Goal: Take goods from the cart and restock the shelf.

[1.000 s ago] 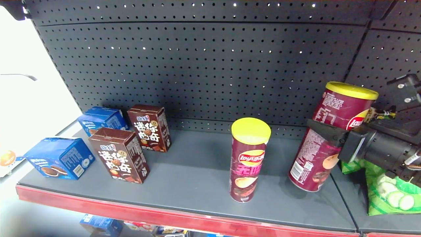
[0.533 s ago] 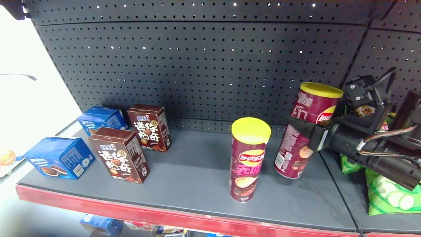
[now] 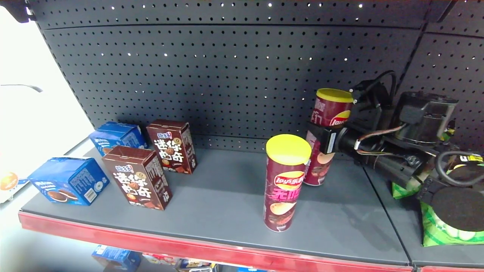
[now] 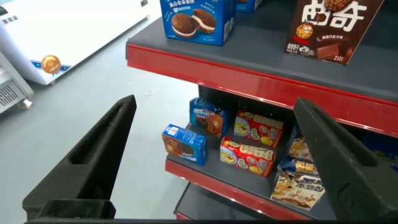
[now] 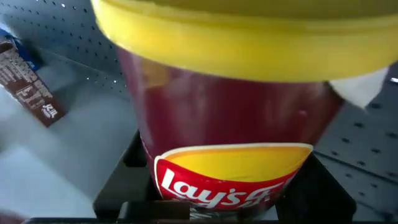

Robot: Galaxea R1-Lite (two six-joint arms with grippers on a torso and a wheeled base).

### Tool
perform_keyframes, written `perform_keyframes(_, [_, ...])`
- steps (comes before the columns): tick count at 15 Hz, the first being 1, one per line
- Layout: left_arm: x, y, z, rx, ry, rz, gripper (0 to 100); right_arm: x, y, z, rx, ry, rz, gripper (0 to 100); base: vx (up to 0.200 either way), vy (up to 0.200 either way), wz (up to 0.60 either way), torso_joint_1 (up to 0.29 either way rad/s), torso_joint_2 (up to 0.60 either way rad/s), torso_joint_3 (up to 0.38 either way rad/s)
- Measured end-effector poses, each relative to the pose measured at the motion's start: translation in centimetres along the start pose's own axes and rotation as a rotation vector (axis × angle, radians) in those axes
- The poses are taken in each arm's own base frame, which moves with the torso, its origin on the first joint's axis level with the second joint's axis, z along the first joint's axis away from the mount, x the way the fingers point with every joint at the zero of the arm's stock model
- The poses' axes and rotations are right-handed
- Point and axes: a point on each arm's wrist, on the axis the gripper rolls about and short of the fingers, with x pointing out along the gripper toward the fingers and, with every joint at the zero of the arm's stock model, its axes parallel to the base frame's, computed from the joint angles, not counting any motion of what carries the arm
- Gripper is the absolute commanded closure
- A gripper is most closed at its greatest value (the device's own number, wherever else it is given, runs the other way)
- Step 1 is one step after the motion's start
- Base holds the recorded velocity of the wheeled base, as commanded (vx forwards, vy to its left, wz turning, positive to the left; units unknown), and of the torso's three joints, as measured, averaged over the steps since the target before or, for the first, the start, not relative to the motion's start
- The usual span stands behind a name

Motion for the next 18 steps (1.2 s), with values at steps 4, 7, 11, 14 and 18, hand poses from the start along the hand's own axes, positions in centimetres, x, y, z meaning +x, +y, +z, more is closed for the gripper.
perform_keyframes(4, [0.0,0.0,0.0,0.000,0.000,0.000,0,2.6,1.2,-0.4,0.002,-0.003,-0.053,100,0.000,0.000,0.00,0.000,0.00,0.000])
perform_keyframes(7, [0.0,0.0,0.0,0.000,0.001,-0.001,0,4.4,1.6,-0.7,0.002,-0.007,-0.100,100,0.000,0.000,0.00,0.000,0.00,0.000])
perform_keyframes(11, [0.0,0.0,0.0,0.000,0.001,0.000,0,6.0,2.9,-1.4,0.005,-0.003,-0.138,100,0.000,0.000,0.00,0.000,0.00,0.000])
perform_keyframes(14, [0.0,0.0,0.0,0.000,0.001,0.000,0,6.9,3.3,-1.9,0.006,-0.004,-0.139,100,0.000,0.000,0.00,0.000,0.00,0.000])
perform_keyframes(18, [0.0,0.0,0.0,0.000,0.001,0.000,0,8.1,3.4,-2.4,0.005,-0.006,-0.172,100,0.000,0.000,0.00,0.000,0.00,0.000])
